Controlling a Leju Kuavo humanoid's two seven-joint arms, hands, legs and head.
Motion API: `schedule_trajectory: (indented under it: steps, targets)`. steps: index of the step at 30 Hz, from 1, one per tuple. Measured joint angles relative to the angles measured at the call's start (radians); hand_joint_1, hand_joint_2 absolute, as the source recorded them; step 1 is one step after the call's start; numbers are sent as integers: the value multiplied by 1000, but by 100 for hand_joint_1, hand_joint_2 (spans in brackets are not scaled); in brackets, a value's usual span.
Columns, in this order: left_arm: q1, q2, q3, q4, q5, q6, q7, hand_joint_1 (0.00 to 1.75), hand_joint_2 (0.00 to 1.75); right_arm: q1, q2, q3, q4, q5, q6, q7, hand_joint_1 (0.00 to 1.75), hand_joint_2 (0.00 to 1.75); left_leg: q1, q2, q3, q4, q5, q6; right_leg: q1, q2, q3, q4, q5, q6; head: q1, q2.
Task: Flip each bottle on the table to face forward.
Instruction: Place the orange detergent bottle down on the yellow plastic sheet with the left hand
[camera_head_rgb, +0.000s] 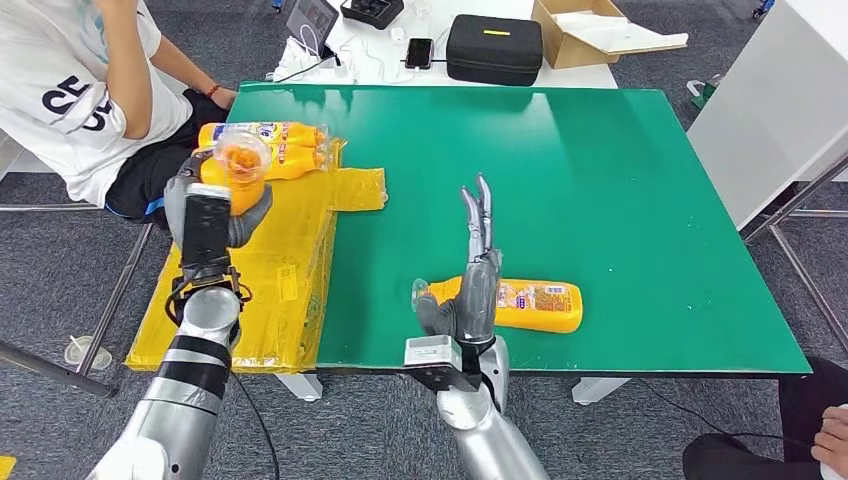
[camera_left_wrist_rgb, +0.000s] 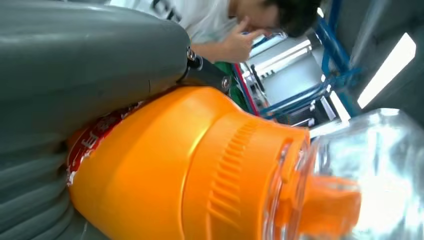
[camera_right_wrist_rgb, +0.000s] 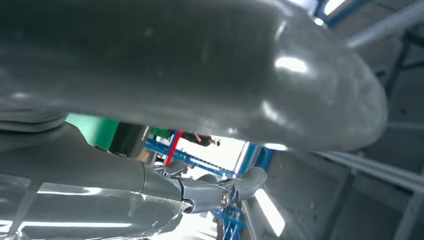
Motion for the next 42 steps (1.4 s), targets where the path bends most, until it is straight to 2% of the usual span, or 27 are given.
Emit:
schedule_trajectory:
  steps: [2,5,9,13,16,24,35,36,39,40,42]
  targets:
    - [-33,15,-24,79,-133,26,43,175,175,5,-1,-1,-27,-12,0,0,0,0,0,0,0,0,0,0,0,0,0,0,0,0,0,0]
    - [-70,35,-59,184,-233,36,73,175,175,8,-2,0,-51,-19,0,0,0,0,0,1,0,0,0,0,0,0,0,0,0,0,0,0]
    - [-112,62,-121,313,-379,-49,122,175,175,8,-9,11,-63,-42,0,0,0,175,0,1,0,0,0,0,0,0,0,0,0,0,0,0]
    - [-127,104,-205,420,-483,-240,130,175,175,8,-26,39,-62,-89,0,0,0,175,0,2,0,0,0,0,0,1,-1,0,0,0,0,0]
    - [-129,133,-253,474,-511,-327,129,175,175,8,-43,60,-61,-112,0,0,0,175,0,5,0,0,0,0,0,2,-1,0,0,0,0,0]
    - [-145,174,-301,539,-519,-440,124,175,175,-6,-71,109,-36,-153,0,0,0,175,0,4,0,0,0,0,0,2,0,0,0,0,0,0]
    - [-155,183,-320,560,-520,-483,153,175,175,-30,-83,149,30,-195,10,0,0,175,0,4,3,0,0,0,0,2,2,0,0,0,0,0]
    - [-155,183,-320,560,-520,-480,161,168,175,-31,-83,151,35,-198,10,0,0,175,0,4,3,0,0,0,0,2,2,0,0,0,0,0]
    - [-156,182,-321,562,-519,-472,176,37,175,-34,-83,158,48,-203,10,0,0,175,0,5,3,0,0,0,0,2,2,0,0,0,0,0]
    - [-156,182,-322,563,-519,-471,181,0,175,-34,-83,159,51,-204,10,0,0,175,0,5,3,0,0,0,0,2,2,0,0,0,0,0]
    - [-156,182,-322,565,-515,-471,191,0,175,-35,-83,160,56,-208,12,0,0,175,0,5,3,0,0,0,0,2,2,0,0,0,0,0]
